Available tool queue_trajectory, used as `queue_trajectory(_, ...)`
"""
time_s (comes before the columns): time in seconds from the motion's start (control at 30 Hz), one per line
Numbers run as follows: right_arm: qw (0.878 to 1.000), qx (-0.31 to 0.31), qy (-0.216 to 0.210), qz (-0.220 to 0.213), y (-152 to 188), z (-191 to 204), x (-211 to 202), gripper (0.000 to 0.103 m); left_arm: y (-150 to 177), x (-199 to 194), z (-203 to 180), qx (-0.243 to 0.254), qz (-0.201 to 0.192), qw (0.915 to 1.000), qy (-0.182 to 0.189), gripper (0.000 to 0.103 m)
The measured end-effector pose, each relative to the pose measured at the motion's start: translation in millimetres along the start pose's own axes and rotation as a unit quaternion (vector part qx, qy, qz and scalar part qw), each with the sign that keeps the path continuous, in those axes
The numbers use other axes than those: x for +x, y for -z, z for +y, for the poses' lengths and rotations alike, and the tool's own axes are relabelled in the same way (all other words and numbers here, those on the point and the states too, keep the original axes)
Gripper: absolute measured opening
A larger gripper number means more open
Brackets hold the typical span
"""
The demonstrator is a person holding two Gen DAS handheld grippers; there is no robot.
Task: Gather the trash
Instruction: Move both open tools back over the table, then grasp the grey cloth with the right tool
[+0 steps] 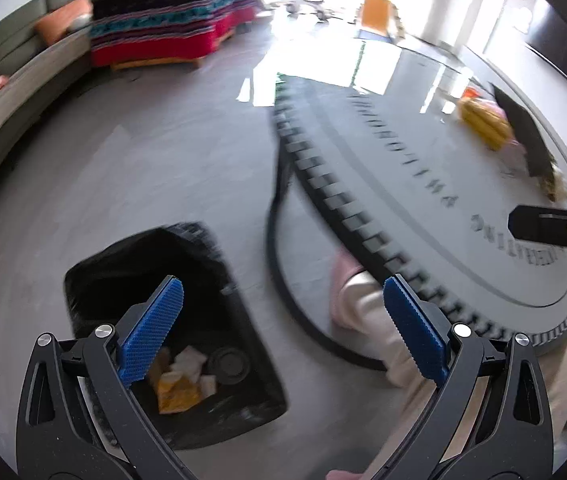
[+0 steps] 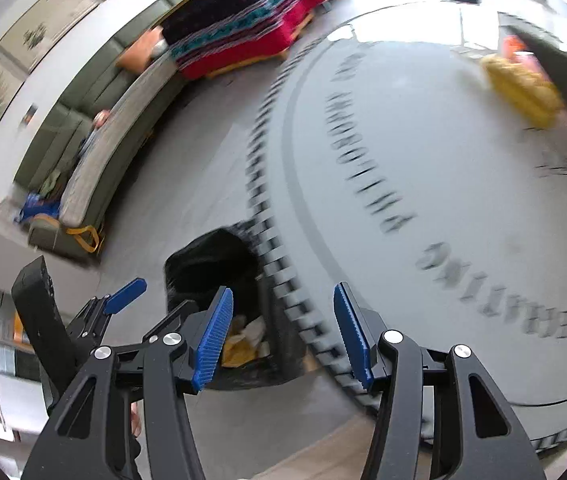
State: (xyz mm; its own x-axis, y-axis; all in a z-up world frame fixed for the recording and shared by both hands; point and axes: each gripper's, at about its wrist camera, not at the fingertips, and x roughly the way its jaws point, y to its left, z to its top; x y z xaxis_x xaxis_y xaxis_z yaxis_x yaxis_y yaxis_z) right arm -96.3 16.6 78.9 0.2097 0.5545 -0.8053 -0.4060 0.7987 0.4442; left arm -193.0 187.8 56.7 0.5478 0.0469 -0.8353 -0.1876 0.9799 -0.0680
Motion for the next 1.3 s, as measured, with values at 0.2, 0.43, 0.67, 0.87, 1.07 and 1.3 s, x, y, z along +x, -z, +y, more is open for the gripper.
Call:
queue_trajectory(0.2, 0.998, 0.041, 0.027, -0.031, -20.4, -59.5, -33.0, 0.054, -33.0, 15.5, -63.8, 0.055, 0.003, 0.9981, 0.027, 0.097)
queue_trajectory(0.43, 0.992, 0.099, 0.047, -0.061, -42.7, -127.3, -59.2, 0.054, -67.2, 40.9, -131.1, 0.105, 0.017, 0.9929, 0.054, 0.097)
queue_trajectory(0.67, 0.979, 0.156, 0.089, -0.096, -70.3, -200.4, -83.0, 0.054, -85.3, 60.4, -188.9, 0.148, 0.031, 0.9857, 0.074, 0.097)
queue_trajectory(0.87, 0.965, 0.186, 0.154, -0.099, -98.8, -255.8, -97.6, 0.054, -90.7, 66.4, -215.9, 0.172, 0.037, 0.9808, 0.083, 0.097)
queue_trajectory(1.07, 0.960, 0.184, 0.196, -0.071, -118.9, -279.1, -81.5, 0.054, -100.4, 74.9, -235.2, 0.183, 0.041, 0.9782, 0.088, 0.097)
queue_trajectory(1.3, 0.955, 0.172, 0.235, -0.055, -127.9, -295.5, -68.3, 0.049, -104.0, 84.3, -242.7, 0.190, 0.050, 0.9768, 0.085, 0.097)
